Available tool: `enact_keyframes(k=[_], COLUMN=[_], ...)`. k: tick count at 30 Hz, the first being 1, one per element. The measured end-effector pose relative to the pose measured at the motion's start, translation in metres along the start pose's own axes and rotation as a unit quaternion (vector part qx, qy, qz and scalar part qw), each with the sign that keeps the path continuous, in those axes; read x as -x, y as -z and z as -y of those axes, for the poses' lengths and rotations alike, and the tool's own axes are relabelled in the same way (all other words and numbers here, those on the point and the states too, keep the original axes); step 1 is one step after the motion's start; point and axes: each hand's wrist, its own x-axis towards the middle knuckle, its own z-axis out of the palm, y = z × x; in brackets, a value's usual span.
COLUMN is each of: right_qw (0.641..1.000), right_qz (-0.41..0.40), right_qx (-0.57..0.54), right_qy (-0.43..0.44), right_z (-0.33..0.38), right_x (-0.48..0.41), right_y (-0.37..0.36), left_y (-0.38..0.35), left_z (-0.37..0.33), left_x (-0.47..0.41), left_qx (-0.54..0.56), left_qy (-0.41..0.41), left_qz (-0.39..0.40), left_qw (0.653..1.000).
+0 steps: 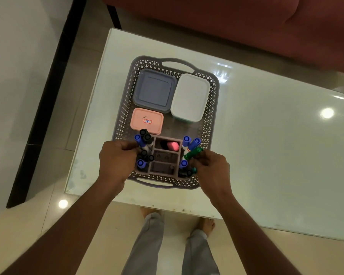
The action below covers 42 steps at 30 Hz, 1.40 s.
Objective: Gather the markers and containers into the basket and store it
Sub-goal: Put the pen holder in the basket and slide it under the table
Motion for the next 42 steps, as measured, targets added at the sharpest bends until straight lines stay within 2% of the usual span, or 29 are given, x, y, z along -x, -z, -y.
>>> enact_keyframes(k=[11,17,22,23,25,27,28,30,32,33,37,42], right_qw=[0.999,0.999,0.997,0.998,0.993,0.980,0.977,0.987,0.995,0.995,0.988,0.983], right_qz=[0.028,0.012,0.049,0.022,-0.096,-0.198,-0.212,-0.156,-0.077,-0.066,-0.111,-0.120], right_qx=[-0.030,-0.033,-0.053,-0.062,-0.061,-0.019,0.008,0.046,0.060,0.070,0.100,0.128], right_qy=[-0.029,-0.021,-0.019,-0.010,0.009,0.023,0.017,-0.010,-0.005,0.008,0.034,0.059], right_z=[0.000,-0.005,-0.005,-0.005,-0.007,-0.013,-0.015,-0.023,-0.032,-0.034,-0.043,-0.068], right_x=[0.000,0.000,-0.004,-0.005,-0.010,-0.018,-0.021,-0.028,-0.032,-0.033,-0.028,0.008], right_y=[0.004,-0.001,0.007,0.009,0.013,0.012,0.010,0.001,-0.013,-0.017,-0.026,-0.029], left_y=[0.005,0.006,0.009,0.010,0.012,0.016,0.018,0.019,0.015,0.013,0.015,0.030], left_z=[0.002,0.006,0.007,0.007,0.008,0.008,0.009,0.016,0.024,0.027,0.037,0.075], left_x=[-0.001,-0.004,-0.009,-0.009,-0.011,-0.016,-0.022,-0.036,-0.048,-0.052,-0.050,-0.027], left_qx=[0.018,0.015,0.002,0.000,-0.042,-0.115,-0.135,-0.166,-0.228,-0.253,-0.271,-0.263], left_qy=[-0.003,-0.025,-0.026,-0.035,-0.112,-0.214,-0.244,-0.248,-0.208,-0.190,-0.213,-0.246], left_qz=[0.023,0.024,0.038,0.027,-0.051,-0.153,-0.182,-0.169,-0.101,-0.073,-0.087,-0.092], left_qw=[1.000,0.999,0.999,0.999,0.992,0.958,0.943,0.939,0.946,0.946,0.935,0.928])
